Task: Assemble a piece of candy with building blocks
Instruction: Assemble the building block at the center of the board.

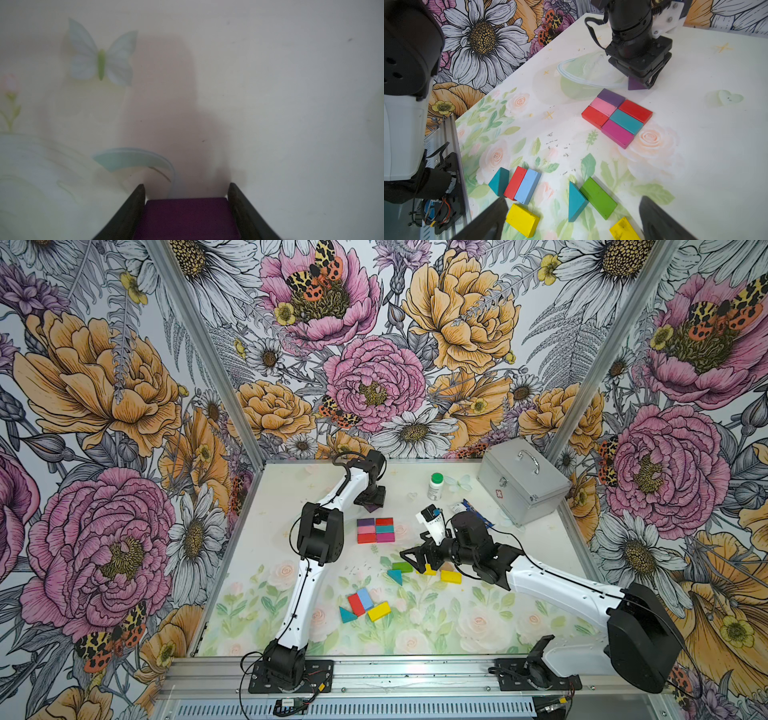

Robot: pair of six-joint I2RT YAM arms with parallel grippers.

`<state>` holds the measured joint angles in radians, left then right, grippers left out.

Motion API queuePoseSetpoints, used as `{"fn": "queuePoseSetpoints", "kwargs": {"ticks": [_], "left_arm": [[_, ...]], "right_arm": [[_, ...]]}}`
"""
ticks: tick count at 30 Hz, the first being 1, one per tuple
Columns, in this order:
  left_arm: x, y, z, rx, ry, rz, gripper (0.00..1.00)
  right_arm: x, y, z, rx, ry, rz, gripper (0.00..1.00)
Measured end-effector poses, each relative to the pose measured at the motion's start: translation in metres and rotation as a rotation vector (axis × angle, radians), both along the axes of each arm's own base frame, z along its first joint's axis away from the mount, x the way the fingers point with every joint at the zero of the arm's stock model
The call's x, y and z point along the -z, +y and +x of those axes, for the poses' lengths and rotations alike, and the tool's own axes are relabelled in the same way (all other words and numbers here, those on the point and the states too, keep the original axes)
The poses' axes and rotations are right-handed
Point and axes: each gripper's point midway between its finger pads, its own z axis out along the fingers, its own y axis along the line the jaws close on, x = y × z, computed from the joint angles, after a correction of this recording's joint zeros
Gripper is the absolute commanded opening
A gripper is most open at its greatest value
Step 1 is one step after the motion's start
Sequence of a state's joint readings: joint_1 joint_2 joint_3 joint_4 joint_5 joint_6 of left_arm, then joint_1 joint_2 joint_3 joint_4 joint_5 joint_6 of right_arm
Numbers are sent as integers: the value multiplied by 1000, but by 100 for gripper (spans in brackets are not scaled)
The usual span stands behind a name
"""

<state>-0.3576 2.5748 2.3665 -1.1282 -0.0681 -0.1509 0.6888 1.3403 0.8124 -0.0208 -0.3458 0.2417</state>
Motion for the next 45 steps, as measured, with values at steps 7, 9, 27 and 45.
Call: {"fn": "queuePoseSetpoints", "kwargs": {"ticks": [7, 9, 27, 45], "left_arm": [[0, -6, -2, -31, -2, -7, 55], [0, -7, -3, -42, -4, -3, 55], [0, -10, -14, -80, 4, 14, 56], [-7, -10, -13, -84, -5, 8, 63]], "right_arm": [[6, -4, -5, -4, 2, -10, 100], [8, -6, -7, -9, 1, -12, 100], [3, -13, -17, -41, -35, -7, 100], [-2, -17, -18, -35, -47, 3, 100]]}}
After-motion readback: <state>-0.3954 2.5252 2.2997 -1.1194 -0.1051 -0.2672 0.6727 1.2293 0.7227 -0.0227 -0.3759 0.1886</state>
